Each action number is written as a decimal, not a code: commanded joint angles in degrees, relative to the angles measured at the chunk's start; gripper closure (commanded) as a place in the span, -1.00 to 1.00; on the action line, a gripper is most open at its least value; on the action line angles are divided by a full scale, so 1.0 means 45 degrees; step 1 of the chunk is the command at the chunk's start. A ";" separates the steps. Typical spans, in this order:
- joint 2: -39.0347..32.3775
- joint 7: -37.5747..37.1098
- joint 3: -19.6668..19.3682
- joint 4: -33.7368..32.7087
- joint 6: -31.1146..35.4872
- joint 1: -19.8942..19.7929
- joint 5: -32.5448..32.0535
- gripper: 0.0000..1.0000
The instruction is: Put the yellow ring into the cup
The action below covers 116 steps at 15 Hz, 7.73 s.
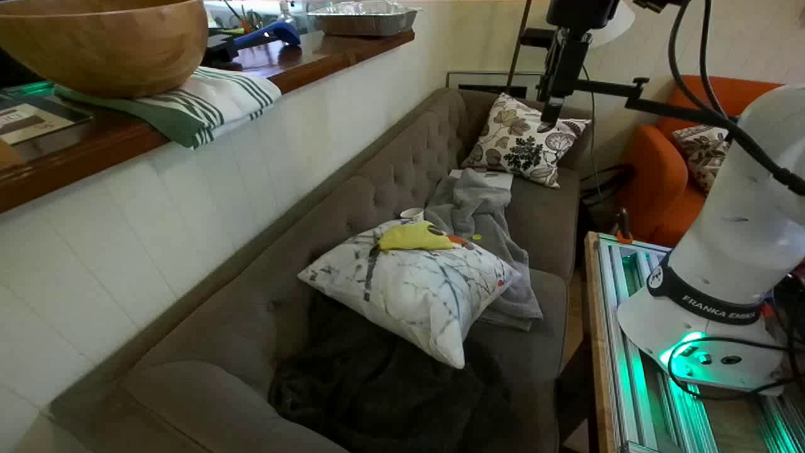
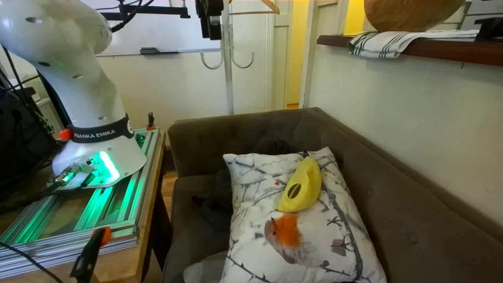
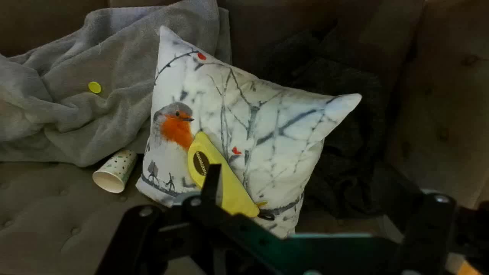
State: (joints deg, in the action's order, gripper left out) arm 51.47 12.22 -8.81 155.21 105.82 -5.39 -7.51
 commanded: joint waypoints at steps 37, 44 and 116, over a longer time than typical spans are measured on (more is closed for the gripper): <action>-1.1517 -0.0026 -0.3606 -0.0410 1.1528 -0.2311 0.2581 -1.00; -1.5169 0.2136 -0.3049 -0.2417 1.2528 -0.3063 0.6042 -1.00; -3.0513 -0.4772 -0.2066 -1.9022 0.8863 -0.6683 0.3831 -0.42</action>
State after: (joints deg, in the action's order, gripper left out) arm -84.95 -8.12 -18.27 71.63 147.39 -35.07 11.29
